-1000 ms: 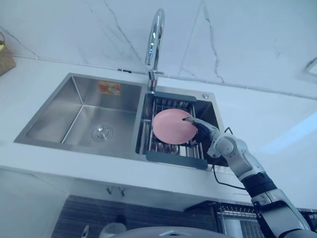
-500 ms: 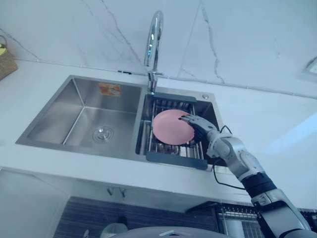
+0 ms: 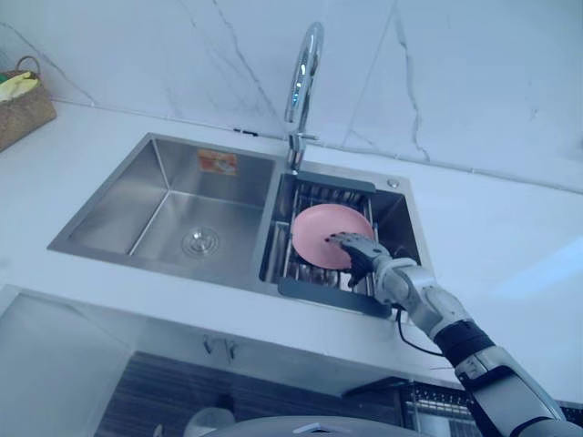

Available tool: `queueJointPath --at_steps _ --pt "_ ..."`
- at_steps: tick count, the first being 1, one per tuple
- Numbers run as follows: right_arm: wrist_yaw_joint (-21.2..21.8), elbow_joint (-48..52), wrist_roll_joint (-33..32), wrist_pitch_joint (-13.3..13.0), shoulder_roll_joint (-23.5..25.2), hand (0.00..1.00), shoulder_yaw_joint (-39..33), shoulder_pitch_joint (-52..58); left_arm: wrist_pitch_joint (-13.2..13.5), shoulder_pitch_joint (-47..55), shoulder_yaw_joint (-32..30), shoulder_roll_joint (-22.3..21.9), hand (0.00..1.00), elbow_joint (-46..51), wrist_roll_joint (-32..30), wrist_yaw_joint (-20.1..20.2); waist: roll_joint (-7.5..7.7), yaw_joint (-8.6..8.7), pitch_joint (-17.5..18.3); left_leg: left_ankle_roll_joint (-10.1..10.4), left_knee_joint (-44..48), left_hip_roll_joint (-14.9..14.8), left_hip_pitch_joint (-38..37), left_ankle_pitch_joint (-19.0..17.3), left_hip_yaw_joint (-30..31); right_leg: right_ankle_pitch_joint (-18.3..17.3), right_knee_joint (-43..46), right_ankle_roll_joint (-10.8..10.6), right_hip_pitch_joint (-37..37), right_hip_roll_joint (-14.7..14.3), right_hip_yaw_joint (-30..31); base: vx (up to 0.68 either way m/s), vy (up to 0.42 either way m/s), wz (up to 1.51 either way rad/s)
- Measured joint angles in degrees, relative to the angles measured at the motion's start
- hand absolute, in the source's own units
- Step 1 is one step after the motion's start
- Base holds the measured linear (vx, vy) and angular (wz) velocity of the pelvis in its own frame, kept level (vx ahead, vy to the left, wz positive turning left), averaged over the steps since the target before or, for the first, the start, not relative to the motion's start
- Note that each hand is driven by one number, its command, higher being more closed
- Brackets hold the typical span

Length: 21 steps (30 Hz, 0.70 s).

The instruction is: Walk over to the sink, pick up the cup, carry it to the dishwasher, place the cup inside the dishwasher, then close the dishwasher door

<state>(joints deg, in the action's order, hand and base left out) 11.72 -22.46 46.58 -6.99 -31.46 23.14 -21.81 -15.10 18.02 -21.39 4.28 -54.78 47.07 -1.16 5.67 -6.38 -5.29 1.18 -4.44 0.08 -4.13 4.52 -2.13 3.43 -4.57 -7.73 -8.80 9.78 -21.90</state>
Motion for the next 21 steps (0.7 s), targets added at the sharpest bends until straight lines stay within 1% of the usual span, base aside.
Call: queueJointPath --at_steps 4,5,9,10,11,12,14,16,17,19,21 --pt "-2.1 -1.4 0.4 -0.2 0.5 1.0 1.2 -0.5 0.0 -0.2 0.0 0.3 0.0 0.0 0.1 -0.2 0.41 -0.07 0.1 0.1 0.0 0.0 0.0 0.1 0.3 0.0 0.0 0.0 -0.1 0.0 -0.3 -0.01 0.0 0.04" --pt "-3.1 -1.5 0.6 -0.5 0.8 1.0 1.2 -0.6 -0.1 -0.3 0.0 0.3 0.0 0.0 1.2 -0.7 0.42 -0.11 0.1 0.1 0.0 0.0 0.0 0.1 0.3 0.0 0.0 0.0 -0.2 0.0 -0.4 0.0 0.0 0.0" --pt "-9.0 -4.0 1.2 -2.6 1.6 1.0 1.5 -0.6 -0.2 -0.4 0.1 0.3 0.0 0.0 2.6 -1.3 0.56 -0.33 0.1 0.4 0.0 0.0 0.2 0.0 0.5 0.0 0.0 0.1 -0.2 0.0 -0.6 -0.01 0.006 0.03" --pt "-11.2 -4.4 1.8 -3.4 1.6 1.0 1.5 -0.6 -0.2 -0.4 0.1 0.3 0.0 0.0 2.6 -1.4 0.57 -0.36 0.1 0.4 0.0 0.0 0.2 0.0 0.5 0.0 0.0 0.1 -0.2 0.0 -0.7 0.0 0.0 0.0" --pt "-12.3 -4.6 2.3 -4.0 1.6 1.0 1.4 -0.6 -0.2 -0.4 0.1 0.4 0.0 0.0 2.7 -1.6 0.57 -0.41 0.1 0.4 0.0 0.0 0.2 0.0 0.5 0.0 0.0 0.1 -0.3 0.0 -0.7 0.0 0.0 0.0" --pt "-14.0 -5.3 2.8 -5.6 1.6 1.0 1.4 -0.6 -0.3 -0.4 0.1 0.4 0.0 0.1 2.9 -2.2 0.62 -0.54 0.1 0.4 -0.1 0.0 0.2 0.0 0.5 -0.2 0.0 0.2 -0.3 0.0 -0.7 0.0 0.0 0.0" --pt "-15.9 -6.1 3.1 -8.5 1.5 1.0 1.4 -0.6 -1.1 -0.4 0.2 0.7 0.0 0.0 4.4 -3.0 0.79 -0.6 0.0 0.5 -0.3 0.0 0.2 0.0 0.6 -0.4 0.0 0.4 -0.3 0.1 -0.8 0.0 0.0 0.0" --pt "-16.4 -6.1 3.1 -10.1 1.5 1.0 1.4 -0.6 -1.6 -0.4 0.2 0.9 0.0 0.0 4.7 -3.5 0.89 -0.6 0.0 0.5 -0.2 0.0 0.2 -0.1 0.6 -0.4 0.0 0.4 -0.3 0.1 -0.8 0.0 0.0 0.0" --pt "-17.8 -6.4 3.0 -11.5 1.4 1.0 1.5 -0.6 -1.8 -0.4 0.2 0.9 0.0 0.0 4.7 -3.5 0.96 -0.61 -0.1 0.5 0.0 0.0 0.2 -0.1 0.6 -0.3 0.0 0.3 -0.3 0.1 -0.8 0.0 0.0 0.0" --pt "-19.6 -6.9 2.8 -12.9 1.3 1.0 1.5 -0.6 -1.8 -0.4 0.3 1.0 0.0 0.0 5.2 -3.5 1.02 -0.75 -0.1 0.4 0.0 0.0 0.2 0.0 0.7 -0.2 0.1 0.1 -0.3 0.1 -0.9 0.0 0.0 0.0" --pt "-21.2 -7.8 2.8 -13.5 1.1 1.0 1.5 -0.6 -1.8 -0.4 0.7 1.2 0.0 0.0 5.5 -3.5 1.11 -1.02 0.0 0.3 0.0 0.1 0.1 0.0 0.8 -0.3 0.0 0.0 -0.4 0.1 -1.0 0.0 0.0 0.0"
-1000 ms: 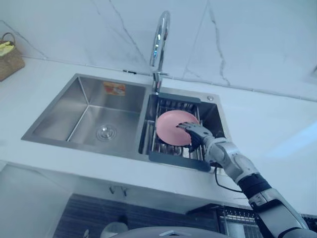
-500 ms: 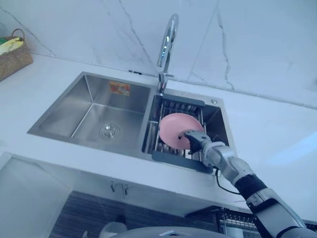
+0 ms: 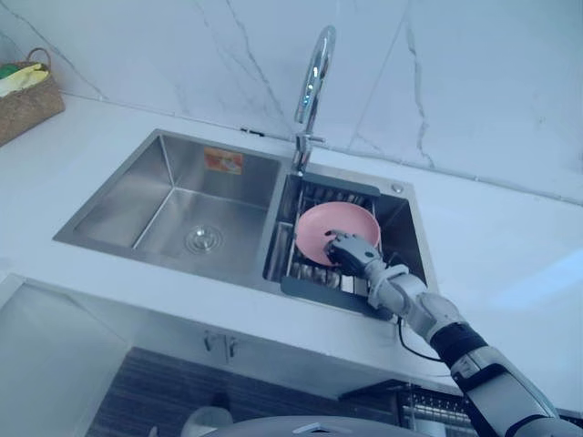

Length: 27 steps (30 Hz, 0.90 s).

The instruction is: Walk over to the sink, pick up the cup, carry it to the dishwasher, place the cup inside the dishwasher, then close the dishwasher door

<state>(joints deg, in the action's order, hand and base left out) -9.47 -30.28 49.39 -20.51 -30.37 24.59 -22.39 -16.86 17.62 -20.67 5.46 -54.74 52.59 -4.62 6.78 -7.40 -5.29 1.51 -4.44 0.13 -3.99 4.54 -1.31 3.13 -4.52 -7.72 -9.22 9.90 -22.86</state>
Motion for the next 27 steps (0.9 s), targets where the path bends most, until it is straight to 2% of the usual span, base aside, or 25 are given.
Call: queueJointPath --at_steps 4,9,15,22,27 --pt "-2.7 0.0 0.6 -1.4 -1.5 1.0 0.0 0.0 0.1 0.0 0.5 0.2 0.0 0.0 -0.1 0.0 0.05 -0.2 0.0 -0.2 0.0 0.2 0.0 0.1 0.2 -0.1 0.0 -0.1 -0.1 0.0 -0.2 0.0 0.0 0.01" --pt "-5.7 0.1 5.1 -3.1 -3.0 1.0 0.2 0.0 0.1 0.0 0.5 0.2 0.0 0.0 -1.6 0.2 0.17 -0.46 -0.1 -0.2 0.0 0.2 0.0 0.1 0.4 -0.2 0.1 -0.2 -0.1 0.1 -0.4 0.0 0.0 0.0" --pt "-6.0 0.5 7.2 -3.3 -6.9 1.0 2.0 -1.2 0.1 0.1 0.4 0.2 0.0 -0.1 -2.9 1.5 0.16 -0.34 -0.1 0.1 0.0 0.2 0.0 -0.1 0.4 -0.2 0.0 -0.2 -0.1 0.1 -0.3 0.0 0.0 0.0" --pt "-6.1 1.0 7.2 -3.3 -12.1 1.0 1.3 -3.2 0.8 0.2 0.2 0.2 0.0 -0.6 -6.8 3.2 -0.18 0.46 -0.2 0.1 0.0 0.1 0.0 -0.1 -0.2 -0.2 -0.2 -0.1 0.3 0.0 0.3 0.0 0.0 -0.04" --pt "-8.1 2.4 7.5 -4.9 -16.6 1.0 -1.9 -4.0 1.3 0.6 -0.1 0.1 0.0 -1.3 -8.0 3.8 -0.61 1.59 0.0 0.1 0.0 -0.1 -0.2 -0.2 -1.0 -0.1 -0.3 0.0 0.6 -0.1 1.0 0.0 -0.001 -0.08"
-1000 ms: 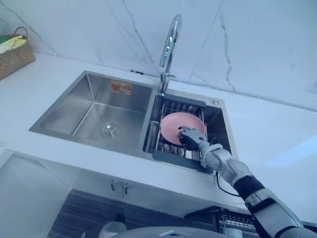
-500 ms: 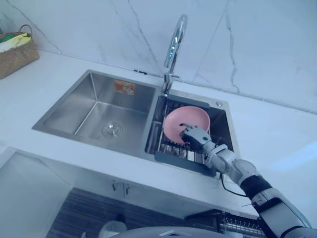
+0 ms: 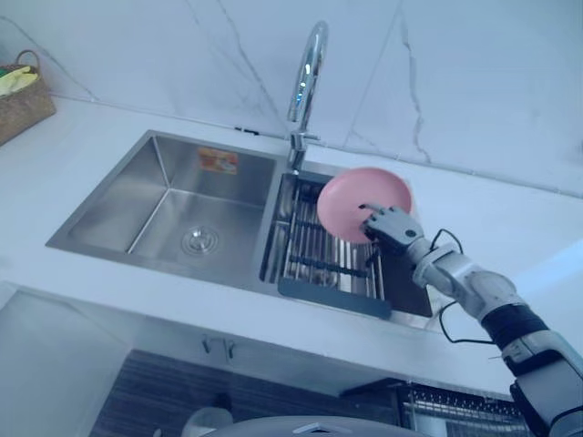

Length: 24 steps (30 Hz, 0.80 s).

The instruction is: Walk over to the sink, pick up the cup, carry it to the dishwasher, place the cup inside the dishwasher, then close the dishwasher door

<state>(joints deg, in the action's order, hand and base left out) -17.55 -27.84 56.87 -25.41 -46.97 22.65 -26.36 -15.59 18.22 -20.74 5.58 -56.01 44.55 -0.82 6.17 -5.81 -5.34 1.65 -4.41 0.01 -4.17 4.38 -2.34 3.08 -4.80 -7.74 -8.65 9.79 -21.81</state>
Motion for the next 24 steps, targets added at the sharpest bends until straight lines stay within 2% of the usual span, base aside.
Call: queueJointPath --at_steps 2,4,10,13,17,21,24 --pt "-0.3 0.0 0.3 -0.9 -1.2 1.0 -0.9 -0.7 0.1 0.0 0.0 -0.1 0.0 -0.5 -0.5 0.2 -0.19 -0.05 0.1 0.1 0.0 -0.3 0.0 -0.2 -1.1 0.2 -0.1 0.2 0.6 -0.2 1.1 0.0 -0.007 -0.24" --pt "-0.3 0.0 0.4 -1.2 -2.0 1.0 -0.9 -1.1 0.4 0.0 0.0 -0.1 0.0 -1.0 -1.1 0.3 -0.23 0.61 0.2 0.2 0.0 -0.6 -0.1 -0.2 -1.2 0.2 -0.1 0.3 0.7 -0.3 1.2 -0.01 -0.013 -0.1" --pt "0.5 3.3 0.2 -0.8 -3.2 1.0 -2.2 -1.1 0.6 0.2 -0.1 -0.1 0.0 -1.0 -2.7 0.3 -0.38 1.79 0.2 0.5 0.0 -1.2 -0.8 -0.5 -3.0 0.4 -0.1 0.6 1.0 -0.9 3.0 -0.01 -0.011 -0.18" --pt "3.3 7.4 -2.2 0.8 -3.2 1.0 -6.7 -1.4 0.6 0.5 -0.7 -0.4 0.0 -1.0 -4.3 0.2 -0.68 2.13 0.4 0.8 0.0 -1.7 -0.9 -0.8 -5.6 1.0 -0.1 1.0 2.5 -1.3 5.6 -0.02 -0.002 -0.39" --pt "8.0 11.7 -6.5 3.9 -3.2 1.0 -12.3 -1.0 0.6 1.1 -1.8 -1.1 0.0 -1.0 -4.8 -0.1 -0.75 3.91 0.5 0.8 0.0 -2.1 -2.3 -1.4 -8.7 1.7 -0.2 1.1 3.0 -1.8 9.0 -0.01 -0.003 -0.42" --pt "10.3 15.5 -8.3 4.6 -3.2 1.0 -17.8 2.9 0.6 1.5 -1.7 -1.1 0.0 -1.3 -6.1 -0.1 -0.6 5.13 1.6 0.9 0.0 -2.2 -2.9 -2.0 -11.8 1.4 -0.2 1.3 4.2 -1.6 10.3 -0.03 0.009 -0.43" --pt "11.2 17.6 -9.4 4.9 -3.2 1.0 -21.8 7.6 1.1 1.3 -1.6 -1.0 0.0 -1.4 -8.7 0.0 -0.38 6.71 2.1 1.1 0.0 -2.1 -3.4 -2.3 -13.4 2.2 -0.2 1.3 4.7 -1.3 10.7 -0.01 0.013 -0.31"
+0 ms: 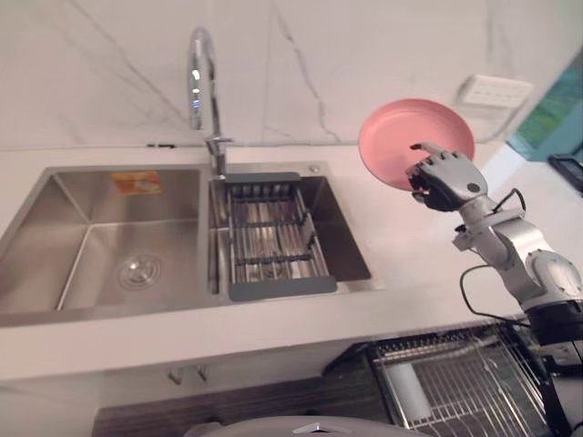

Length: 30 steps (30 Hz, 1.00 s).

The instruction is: Walk over to the sink, pick up the cup, carry it to the dishwasher, place the cup inside the dishwasher, then close the dishwasher door

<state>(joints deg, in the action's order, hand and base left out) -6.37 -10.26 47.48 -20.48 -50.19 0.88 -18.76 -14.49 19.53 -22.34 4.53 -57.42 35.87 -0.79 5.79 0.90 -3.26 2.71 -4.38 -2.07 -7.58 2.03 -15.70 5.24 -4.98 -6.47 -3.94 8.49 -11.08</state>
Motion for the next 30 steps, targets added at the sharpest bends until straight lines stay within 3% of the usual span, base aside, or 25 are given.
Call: queueJointPath --at_steps 7,10,15,19,22,23,25,26,27,28,30 --pt "-0.4 2.8 -0.5 0.5 0.0 1.0 -9.3 10.9 2.6 -0.1 2.5 0.8 0.0 0.2 -8.2 1.0 0.65 2.13 0.3 0.1 3.5 0.2 -1.1 -3.6 -1.8 0.5 0.3 -0.3 0.3 0.4 3.4 0.0 0.02 -0.36" --pt "-2.7 2.8 -0.4 0.9 0.0 1.0 -11.1 14.2 1.2 -0.2 4.5 1.7 0.0 0.5 -9.2 1.3 0.78 2.76 0.5 0.2 4.9 0.4 -1.0 -5.2 -2.1 0.4 1.1 -0.3 1.3 0.6 4.5 0.0 0.028 -0.33" --pt "-3.0 2.8 -0.6 1.5 0.0 1.0 -14.1 16.2 -3.6 -0.3 5.1 2.7 0.0 0.6 -9.7 2.7 1.01 2.97 0.5 -0.2 7.8 0.4 -0.4 -7.6 -5.8 0.9 2.6 0.3 3.9 0.9 7.4 -0.01 0.032 -0.44" --pt "-3.1 2.7 -1.1 2.3 0.0 1.0 -15.0 16.2 -8.2 0.4 6.7 4.0 0.0 0.0 -9.6 2.8 1.63 2.56 0.1 -0.3 12.3 -1.3 1.4 -10.8 -11.3 2.2 4.7 4.0 8.3 1.6 2.3 -0.02 0.009 -0.85" --pt "-4.2 2.6 -2.5 4.4 0.0 1.0 -15.1 17.4 -9.8 0.3 6.7 4.7 0.0 -0.2 -8.3 2.8 2.76 3.85 -1.0 0.0 15.7 -2.8 2.6 -13.2 -11.1 1.3 7.3 5.1 10.0 1.7 -0.2 -0.01 -0.021 -0.46" --pt "-4.4 2.5 -3.4 5.9 0.2 1.0 -15.3 19.1 -10.2 0.2 6.6 5.2 0.0 0.1 -7.6 2.6 2.45 4.47 -1.3 -0.1 16.7 -3.9 3.7 -13.7 -11.0 -0.9 7.8 7.2 10.0 1.6 -3.1 -0.02 -0.032 -0.04" --pt "-5.0 2.3 -4.6 7.2 1.2 1.0 -15.7 20.2 -10.3 0.2 6.5 4.8 0.0 0.5 -7.1 2.3 2.36 4.42 -1.5 0.1 16.9 -5.6 4.7 -13.9 -11.1 -4.1 6.9 8.2 9.7 1.0 -6.5 0.01 -0.048 -0.04" --pt "-5.7 1.9 -5.2 8.3 2.9 1.0 -16.4 20.3 -10.2 0.1 6.0 4.8 0.0 0.6 -7.0 2.3 2.45 4.02 -1.6 0.6 17.6 -5.9 5.3 -14.4 -11.1 -2.8 5.3 8.2 9.0 0.9 -8.2 0.08 -0.044 -0.05" --pt "-7.0 0.6 -5.6 9.5 5.3 1.0 -17.3 20.2 -9.6 -0.4 4.8 5.7 0.0 0.6 -6.9 2.1 3.68 3.67 -2.1 0.8 18.9 -5.7 5.4 -15.0 -11.2 2.1 3.4 6.8 8.6 1.2 -8.1 0.08 -0.015 -0.04" --pt "-7.1 -0.2 -5.7 10.0 6.0 1.0 -17.3 20.2 -9.3 -0.4 4.4 5.7 0.0 0.6 -6.8 1.9 3.71 3.4 -2.4 0.9 19.6 -5.7 5.4 -15.2 -11.2 4.2 3.4 6.6 8.6 1.3 -7.9 0.07 -0.005 0.0" --pt "-7.2 -1.7 -5.8 11.0 7.0 1.0 -17.3 20.2 -8.8 -0.9 3.9 5.5 0.0 0.7 -6.2 0.1 3.56 2.42 -2.4 1.4 20.7 -6.7 5.3 -15.7 -11.1 5.3 3.5 4.5 8.2 0.4 -8.2 0.06 -0.009 -0.05"
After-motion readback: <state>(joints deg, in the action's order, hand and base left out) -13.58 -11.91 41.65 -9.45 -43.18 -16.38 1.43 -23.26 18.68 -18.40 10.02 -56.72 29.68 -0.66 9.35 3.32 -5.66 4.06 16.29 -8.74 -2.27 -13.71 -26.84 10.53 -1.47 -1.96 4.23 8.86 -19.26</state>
